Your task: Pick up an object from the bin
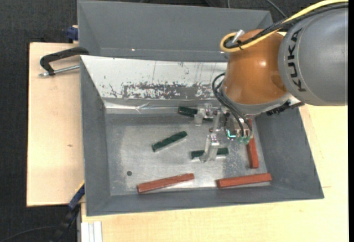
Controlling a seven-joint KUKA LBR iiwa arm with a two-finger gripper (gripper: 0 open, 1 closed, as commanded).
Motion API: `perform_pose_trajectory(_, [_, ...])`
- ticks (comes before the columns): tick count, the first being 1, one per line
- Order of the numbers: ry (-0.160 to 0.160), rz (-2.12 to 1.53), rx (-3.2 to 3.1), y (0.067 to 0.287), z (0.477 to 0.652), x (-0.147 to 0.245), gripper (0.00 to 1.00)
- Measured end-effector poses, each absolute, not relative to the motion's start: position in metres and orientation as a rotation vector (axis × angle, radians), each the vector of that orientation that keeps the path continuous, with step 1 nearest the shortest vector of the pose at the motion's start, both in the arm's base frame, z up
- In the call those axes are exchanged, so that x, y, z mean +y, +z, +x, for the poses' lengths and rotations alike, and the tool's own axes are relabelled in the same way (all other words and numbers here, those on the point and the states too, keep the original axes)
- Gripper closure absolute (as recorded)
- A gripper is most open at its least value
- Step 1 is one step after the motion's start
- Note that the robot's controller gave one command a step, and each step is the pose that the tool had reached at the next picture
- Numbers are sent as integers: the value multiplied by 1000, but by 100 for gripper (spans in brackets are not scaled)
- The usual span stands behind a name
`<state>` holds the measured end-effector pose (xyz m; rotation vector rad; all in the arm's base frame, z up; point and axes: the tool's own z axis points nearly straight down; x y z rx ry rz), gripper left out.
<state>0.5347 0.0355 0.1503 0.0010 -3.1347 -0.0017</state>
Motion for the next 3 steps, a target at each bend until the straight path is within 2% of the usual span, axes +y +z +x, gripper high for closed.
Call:
perform_pose_trajectory(1, [-6, 488, -3106, 69, 569, 128, 0])
perform_pose_trajectory(2, [-3, 436, -3121, 103, 568, 121, 0])
perform_pose_trajectory(3, [-2, 819, -3040, 101, 575, 123, 0])
